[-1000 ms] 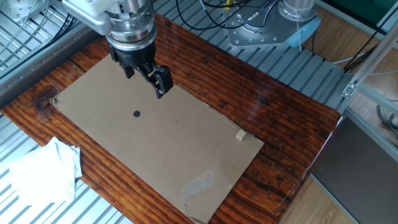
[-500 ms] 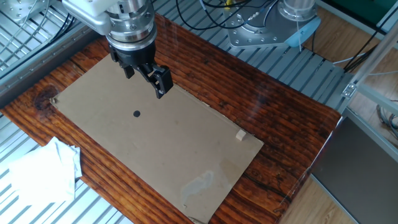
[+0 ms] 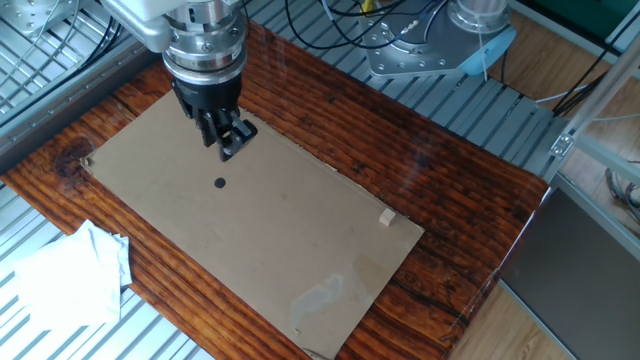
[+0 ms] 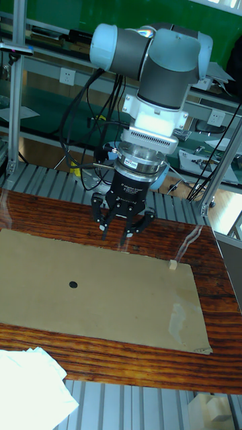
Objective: Grab the block and place it at the designated location
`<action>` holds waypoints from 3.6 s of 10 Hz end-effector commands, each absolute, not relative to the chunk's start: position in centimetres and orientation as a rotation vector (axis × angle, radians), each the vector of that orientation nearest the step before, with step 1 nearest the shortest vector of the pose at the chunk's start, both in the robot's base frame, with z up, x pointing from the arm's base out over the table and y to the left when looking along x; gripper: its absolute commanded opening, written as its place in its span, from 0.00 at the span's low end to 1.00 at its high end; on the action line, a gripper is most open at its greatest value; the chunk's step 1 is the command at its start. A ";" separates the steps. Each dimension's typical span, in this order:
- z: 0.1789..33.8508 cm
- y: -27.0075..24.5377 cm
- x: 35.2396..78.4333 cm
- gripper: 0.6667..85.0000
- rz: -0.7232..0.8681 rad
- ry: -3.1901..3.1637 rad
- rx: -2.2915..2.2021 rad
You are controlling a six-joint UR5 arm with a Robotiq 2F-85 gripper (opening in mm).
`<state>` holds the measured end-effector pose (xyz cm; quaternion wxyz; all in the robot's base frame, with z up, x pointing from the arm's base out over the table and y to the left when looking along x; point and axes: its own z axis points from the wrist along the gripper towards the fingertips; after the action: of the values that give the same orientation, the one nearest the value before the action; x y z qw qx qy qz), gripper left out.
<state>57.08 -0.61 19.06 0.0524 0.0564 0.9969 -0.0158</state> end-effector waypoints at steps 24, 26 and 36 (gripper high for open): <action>17.8 1.6 55.5 0.00 0.056 3.093 -0.093; 17.9 2.4 56.4 0.00 0.096 3.057 -0.104; 17.8 2.8 51.4 0.00 0.040 3.159 -0.537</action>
<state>53.95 2.09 17.57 0.0017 -0.1069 0.9942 0.0092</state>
